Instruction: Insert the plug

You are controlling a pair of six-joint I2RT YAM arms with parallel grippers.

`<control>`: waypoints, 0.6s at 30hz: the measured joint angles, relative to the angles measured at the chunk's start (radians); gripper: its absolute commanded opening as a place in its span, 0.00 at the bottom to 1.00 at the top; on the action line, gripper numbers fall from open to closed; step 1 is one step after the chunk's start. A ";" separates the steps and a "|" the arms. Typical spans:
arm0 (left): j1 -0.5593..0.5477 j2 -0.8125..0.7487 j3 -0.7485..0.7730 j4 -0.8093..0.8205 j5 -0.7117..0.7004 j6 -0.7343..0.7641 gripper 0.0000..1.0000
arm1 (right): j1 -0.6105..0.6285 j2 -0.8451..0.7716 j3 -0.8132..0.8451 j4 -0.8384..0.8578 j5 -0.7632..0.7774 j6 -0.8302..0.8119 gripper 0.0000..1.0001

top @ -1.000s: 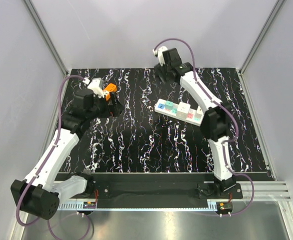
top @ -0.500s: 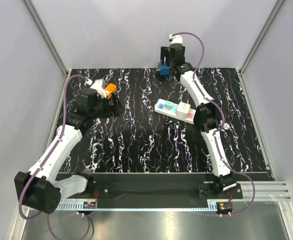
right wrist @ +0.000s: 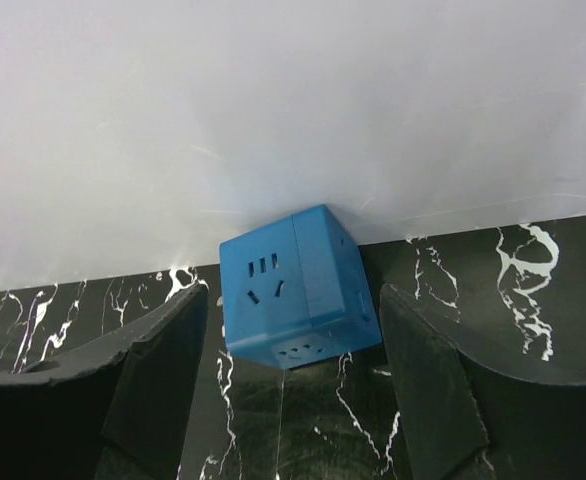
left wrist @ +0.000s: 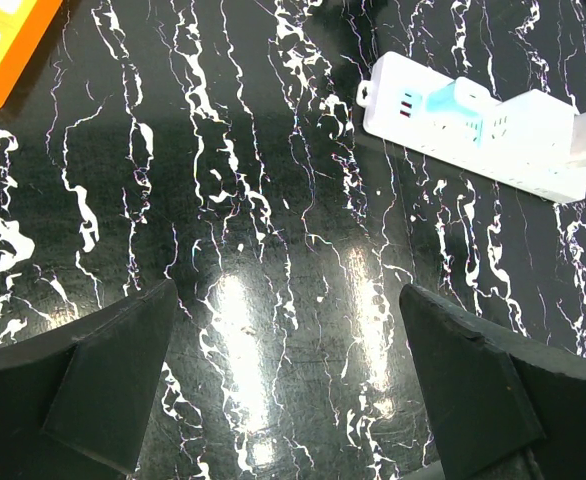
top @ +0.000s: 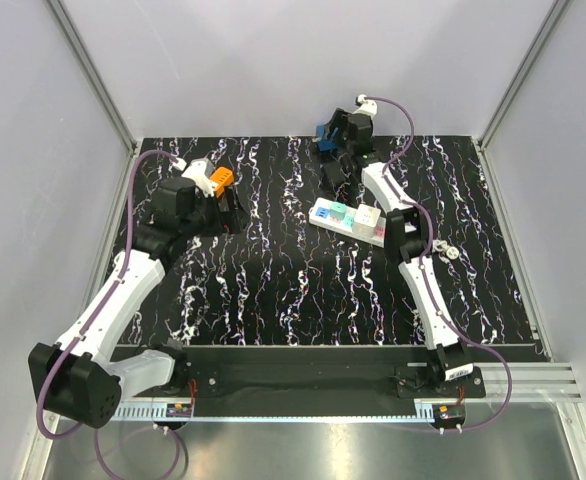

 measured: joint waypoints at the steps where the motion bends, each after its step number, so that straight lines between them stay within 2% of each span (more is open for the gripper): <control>1: 0.000 0.000 0.000 0.000 0.001 0.000 0.99 | -0.001 0.008 0.001 0.017 0.000 0.008 0.76; 6: 0.000 -0.001 0.000 0.000 0.007 0.000 0.99 | -0.006 0.035 0.006 0.073 -0.001 0.051 0.76; 12: 0.000 -0.001 0.000 0.000 0.019 0.000 0.99 | -0.013 0.064 0.017 0.101 -0.030 0.085 0.70; 18: 0.000 -0.001 0.000 0.000 0.023 0.000 0.99 | -0.018 0.083 0.023 0.100 -0.066 0.126 0.54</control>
